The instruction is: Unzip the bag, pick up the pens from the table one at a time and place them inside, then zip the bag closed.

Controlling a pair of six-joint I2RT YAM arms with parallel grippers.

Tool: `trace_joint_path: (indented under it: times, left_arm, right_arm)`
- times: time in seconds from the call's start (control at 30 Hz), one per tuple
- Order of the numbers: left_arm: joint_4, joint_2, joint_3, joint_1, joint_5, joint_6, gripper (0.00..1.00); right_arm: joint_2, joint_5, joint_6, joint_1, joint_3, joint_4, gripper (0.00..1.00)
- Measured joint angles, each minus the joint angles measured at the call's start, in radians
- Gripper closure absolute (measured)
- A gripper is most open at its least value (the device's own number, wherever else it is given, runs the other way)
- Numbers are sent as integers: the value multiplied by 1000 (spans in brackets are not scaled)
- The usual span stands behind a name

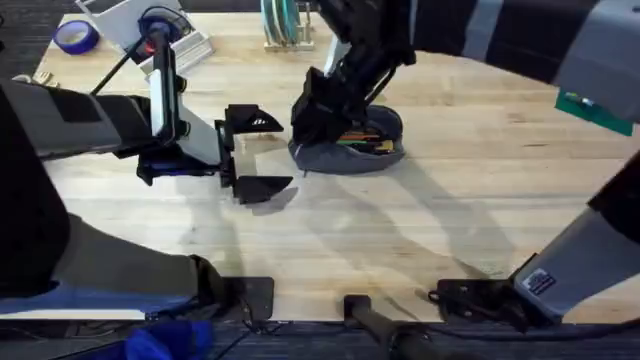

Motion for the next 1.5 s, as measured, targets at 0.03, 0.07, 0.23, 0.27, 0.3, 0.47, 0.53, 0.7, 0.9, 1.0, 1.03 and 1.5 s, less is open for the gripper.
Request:
trace_joint_path:
  times: [0.03, 0.07, 0.23, 0.27, 0.3, 0.47, 0.53, 0.7, 0.9, 1.0, 1.03, 1.5]
  left_arm:
    - [0, 0, 0, 0, 0, 0, 7]
    - [0, 0, 0, 0, 0, 0, 8]
    - [0, 0, 0, 0, 0, 0, 7]
    - [0, 0, 0, 0, 0, 0, 7]
    - [0, 0, 0, 0, 0, 0, 7]
    - [0, 0, 0, 0, 0, 0, 7]
    - [0, 0, 0, 0, 0, 0, 7]
    - [0, 0, 0, 0, 0, 0, 7]
    - [-4, 0, 0, 0, 1, 0, 7]
    - [-4, 0, 0, -4, 7, 0, 8]
    - [-4, 0, 0, -7, 8, 0, 7]
    - [26, 0, 0, -105, 17, 0, 7]
  right_arm:
    - [0, -16, -13, -7, 0, 0, 969]
    - [0, -34, -29, -16, 0, 0, 969]
    - [0, -92, -88, -41, 0, -1, 969]
    - [0, -98, -98, -44, 0, -1, 969]
    - [0, -103, -108, -46, 0, -1, 969]
    - [4, -139, -147, -54, 0, -2, 970]
    - [18, -167, -163, -62, 0, -2, 970]
    - [73, -250, -194, -85, 0, -6, 970]
    - [98, -302, -214, -105, 0, -11, 970]
    - [98, -319, -229, -120, 0, -16, 970]
    - [98, -327, -232, -127, 0, -17, 969]
    - [98, -380, -262, -168, 0, -17, 970]
